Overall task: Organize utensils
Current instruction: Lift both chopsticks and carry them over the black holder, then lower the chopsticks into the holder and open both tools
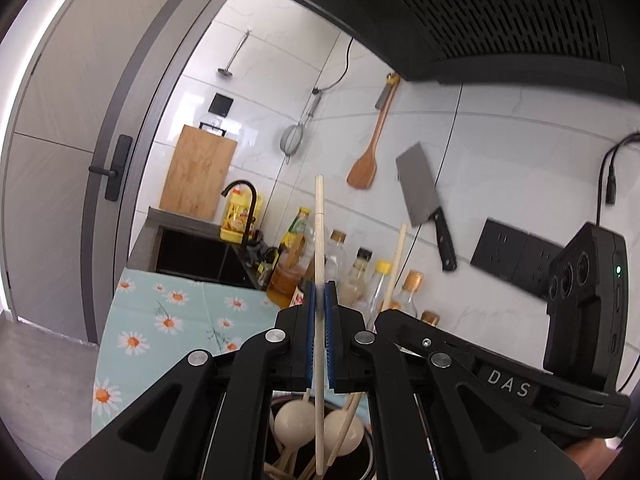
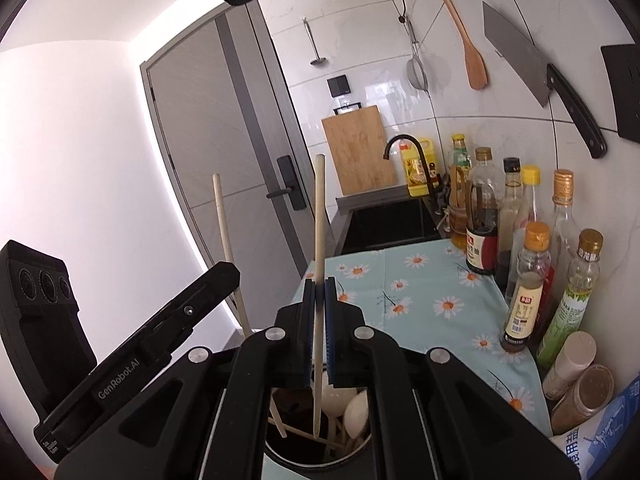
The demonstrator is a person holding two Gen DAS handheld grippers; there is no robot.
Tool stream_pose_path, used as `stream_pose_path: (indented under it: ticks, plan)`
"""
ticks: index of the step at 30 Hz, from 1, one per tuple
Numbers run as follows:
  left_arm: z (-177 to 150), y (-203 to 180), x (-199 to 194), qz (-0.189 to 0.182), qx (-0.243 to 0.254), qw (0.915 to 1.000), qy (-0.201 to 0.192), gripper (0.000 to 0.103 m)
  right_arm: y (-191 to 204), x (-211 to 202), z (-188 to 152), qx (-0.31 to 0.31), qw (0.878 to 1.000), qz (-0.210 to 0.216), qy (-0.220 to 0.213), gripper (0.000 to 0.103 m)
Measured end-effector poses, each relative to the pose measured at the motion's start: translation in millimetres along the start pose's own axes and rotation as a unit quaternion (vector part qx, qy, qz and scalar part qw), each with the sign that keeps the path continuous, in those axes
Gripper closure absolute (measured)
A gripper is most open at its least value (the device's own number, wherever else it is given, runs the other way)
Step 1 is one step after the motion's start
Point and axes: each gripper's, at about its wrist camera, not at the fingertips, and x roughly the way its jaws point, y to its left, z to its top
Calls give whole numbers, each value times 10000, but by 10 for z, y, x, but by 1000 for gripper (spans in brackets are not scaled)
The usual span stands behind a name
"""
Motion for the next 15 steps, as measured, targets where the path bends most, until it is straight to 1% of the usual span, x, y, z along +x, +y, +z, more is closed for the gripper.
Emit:
stream_pose_path:
  ticks: [7, 15]
  plan:
    - [-193, 18, 40, -41, 34, 9999, 155, 99, -23, 50, -191, -51, 9998, -128, 132, 97]
    - [-375, -22, 50, 29, 249, 9989, 388, 99, -40, 80, -346, 49, 9994, -94, 339, 97]
